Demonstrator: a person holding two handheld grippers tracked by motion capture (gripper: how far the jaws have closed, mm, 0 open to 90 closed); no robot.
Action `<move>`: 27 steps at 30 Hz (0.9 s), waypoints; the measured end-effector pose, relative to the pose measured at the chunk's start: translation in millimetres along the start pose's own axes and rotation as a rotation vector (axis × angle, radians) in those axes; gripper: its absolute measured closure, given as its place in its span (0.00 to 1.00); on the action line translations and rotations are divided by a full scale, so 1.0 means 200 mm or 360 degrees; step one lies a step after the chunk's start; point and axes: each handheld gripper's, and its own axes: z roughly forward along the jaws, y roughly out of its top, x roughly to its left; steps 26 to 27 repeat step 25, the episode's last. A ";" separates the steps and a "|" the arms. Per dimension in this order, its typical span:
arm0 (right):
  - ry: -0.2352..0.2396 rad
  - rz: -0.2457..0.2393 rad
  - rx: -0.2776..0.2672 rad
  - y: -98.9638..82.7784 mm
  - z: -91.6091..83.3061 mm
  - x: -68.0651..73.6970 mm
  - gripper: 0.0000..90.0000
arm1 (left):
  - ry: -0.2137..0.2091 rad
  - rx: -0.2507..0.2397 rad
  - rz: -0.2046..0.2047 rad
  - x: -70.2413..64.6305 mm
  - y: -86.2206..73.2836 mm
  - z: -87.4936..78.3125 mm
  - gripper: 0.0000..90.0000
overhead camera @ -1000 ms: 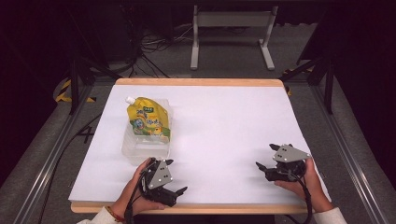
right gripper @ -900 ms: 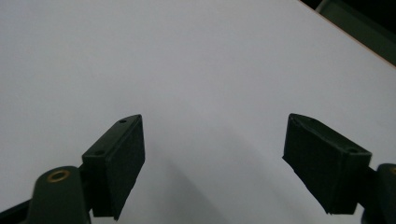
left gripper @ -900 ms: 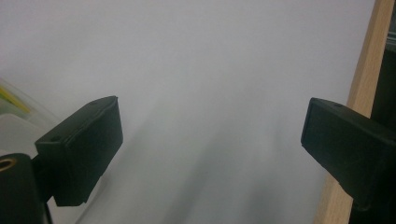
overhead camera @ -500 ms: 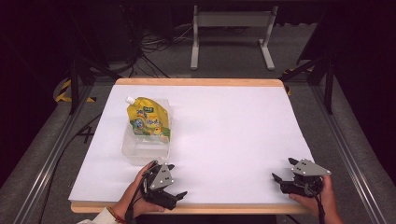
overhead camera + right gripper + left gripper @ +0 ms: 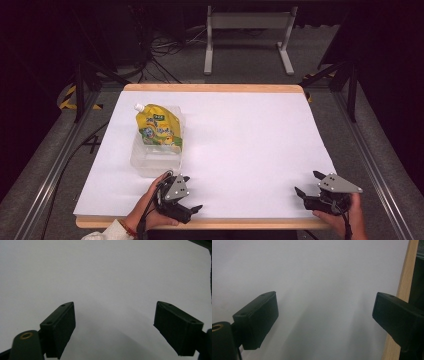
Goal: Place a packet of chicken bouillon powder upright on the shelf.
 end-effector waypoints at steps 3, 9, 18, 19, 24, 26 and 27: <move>0.0000 -0.0016 0.0000 0.00 0.00 0.01 0.20 | -0.0003 0.0013 0.0010 0.00 0.00 0.01 0.08; 0.0005 -0.0027 -0.0002 0.01 0.01 0.01 0.19 | -0.0006 0.0030 0.0017 -0.01 0.00 0.01 0.08; -0.0008 -0.0042 0.0003 0.02 0.01 0.01 0.19 | -0.0023 0.0017 0.0016 -0.01 0.01 0.01 0.08; -0.0008 -0.0035 -0.0002 0.02 0.01 0.01 0.19 | -0.0027 0.0018 0.0011 -0.01 0.01 0.01 0.08; -0.0005 -0.0038 -0.0012 0.03 0.01 0.01 0.19 | -0.0029 0.0017 0.0009 0.00 0.01 0.01 0.08; -0.0005 -0.0039 -0.0013 0.03 0.00 0.01 0.19 | -0.0025 0.0019 0.0004 0.00 0.01 0.01 0.08; -0.0005 -0.0039 -0.0013 0.03 0.00 0.01 0.19 | -0.0025 0.0019 0.0004 0.00 0.01 0.01 0.08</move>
